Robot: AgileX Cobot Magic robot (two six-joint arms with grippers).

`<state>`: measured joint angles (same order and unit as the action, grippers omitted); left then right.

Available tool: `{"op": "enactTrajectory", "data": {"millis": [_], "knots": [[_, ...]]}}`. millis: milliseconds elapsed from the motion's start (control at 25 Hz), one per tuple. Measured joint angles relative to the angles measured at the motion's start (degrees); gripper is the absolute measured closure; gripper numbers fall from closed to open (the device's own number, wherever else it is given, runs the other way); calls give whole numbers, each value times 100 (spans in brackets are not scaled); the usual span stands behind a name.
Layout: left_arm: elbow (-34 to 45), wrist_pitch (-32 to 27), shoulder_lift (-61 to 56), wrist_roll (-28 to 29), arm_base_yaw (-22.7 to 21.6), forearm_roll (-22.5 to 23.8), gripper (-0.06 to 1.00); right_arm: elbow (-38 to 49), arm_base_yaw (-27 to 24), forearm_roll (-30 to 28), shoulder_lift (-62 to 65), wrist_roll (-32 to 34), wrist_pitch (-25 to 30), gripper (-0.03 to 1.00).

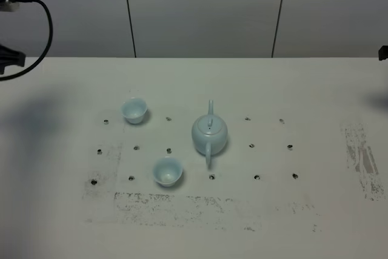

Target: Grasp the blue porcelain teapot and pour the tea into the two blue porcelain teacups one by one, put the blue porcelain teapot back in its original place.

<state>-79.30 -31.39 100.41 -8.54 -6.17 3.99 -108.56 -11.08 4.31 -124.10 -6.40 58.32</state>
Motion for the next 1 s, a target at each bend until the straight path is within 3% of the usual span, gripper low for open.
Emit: {"op": "enactTrajectory", "data": {"millis": [240,400,600,800,1000], "knots": [[1630,318,-1549,-341,-6,4,59,2259,19,126,1121,-26,-2223,54],[2330,193,-2411,-356,-13,-68,60,3187,108,206,1618,-26,-3145,54],[2632,-733,-3393,-339,-13,-191,60,3345,393,222,1999,-229,-3424,54],[2632,-1689,-4490,63,-13,-210,60,3345,814,222,2170,-566,-3473,54],[2837,-2744,-5580,181,-13,-435,60,3345,909,222,2174,-673,-3441,54]]}}
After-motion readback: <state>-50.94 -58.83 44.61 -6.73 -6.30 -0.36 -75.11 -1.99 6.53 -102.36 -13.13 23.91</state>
